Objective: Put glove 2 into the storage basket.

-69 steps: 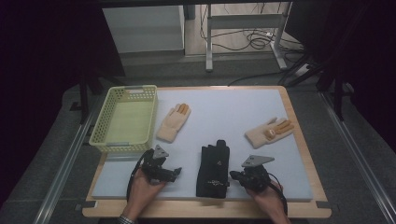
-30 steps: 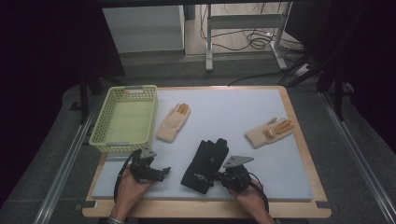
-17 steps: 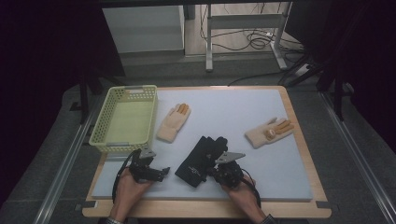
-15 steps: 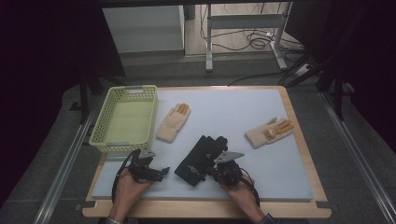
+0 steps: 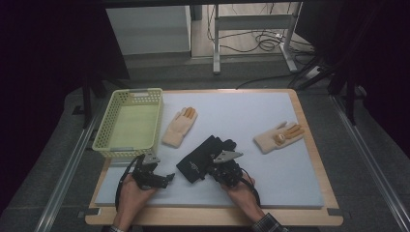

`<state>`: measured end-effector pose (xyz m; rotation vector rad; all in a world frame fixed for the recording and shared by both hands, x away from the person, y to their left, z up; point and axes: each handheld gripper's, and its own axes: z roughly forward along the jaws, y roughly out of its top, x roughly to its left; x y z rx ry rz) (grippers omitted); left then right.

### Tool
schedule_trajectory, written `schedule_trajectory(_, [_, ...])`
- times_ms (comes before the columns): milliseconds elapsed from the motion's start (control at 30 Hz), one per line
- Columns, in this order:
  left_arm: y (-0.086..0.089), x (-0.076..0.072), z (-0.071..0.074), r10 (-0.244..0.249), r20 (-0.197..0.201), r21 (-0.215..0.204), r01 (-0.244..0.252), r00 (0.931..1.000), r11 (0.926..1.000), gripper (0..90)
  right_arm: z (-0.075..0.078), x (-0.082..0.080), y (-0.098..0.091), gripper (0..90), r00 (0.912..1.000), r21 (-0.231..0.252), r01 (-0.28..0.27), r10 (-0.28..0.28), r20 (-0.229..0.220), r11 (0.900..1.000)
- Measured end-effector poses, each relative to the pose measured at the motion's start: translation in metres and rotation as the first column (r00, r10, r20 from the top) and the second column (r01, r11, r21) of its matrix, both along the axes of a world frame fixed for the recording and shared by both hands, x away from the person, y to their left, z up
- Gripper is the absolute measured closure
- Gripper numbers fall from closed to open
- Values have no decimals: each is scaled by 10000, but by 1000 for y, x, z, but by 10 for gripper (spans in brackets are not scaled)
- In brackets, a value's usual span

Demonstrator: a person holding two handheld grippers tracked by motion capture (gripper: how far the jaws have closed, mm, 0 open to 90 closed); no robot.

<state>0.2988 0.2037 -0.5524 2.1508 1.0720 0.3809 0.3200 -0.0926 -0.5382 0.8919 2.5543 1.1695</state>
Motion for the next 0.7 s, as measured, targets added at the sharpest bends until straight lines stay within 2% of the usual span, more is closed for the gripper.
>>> schedule_trajectory(167, [0, 0, 0, 6, 0, -1, -6, 10000, 10000, 53, 0, 1, 3, 866, 9999, -137, -61, 63, 153, 9999])
schedule_trajectory(300, [0, 0, 0, 28, -4, -54, -28, 10000, 10000, 51, 2, 1, 2, 816, 9998, -148, -194, 194, 6, 9997])
schedule_trajectory(400, [0, 0, 0, 26, -13, -67, -26, 10000, 10000, 51, 7, 0, -1, 778, 9996, -104, -228, 229, 135, 9997])
schedule_trajectory(533, [0, 0, -1, 25, -12, -78, -25, 10000, 10000, 50, 14, 0, -13, 710, 9992, -145, -65, 70, 384, 9999])
schedule_trajectory(700, [0, 0, -1, 21, -9, -73, -21, 10000, 10000, 50, 15, 5, -40, 596, 9977, -207, 509, -499, 467, 9985])
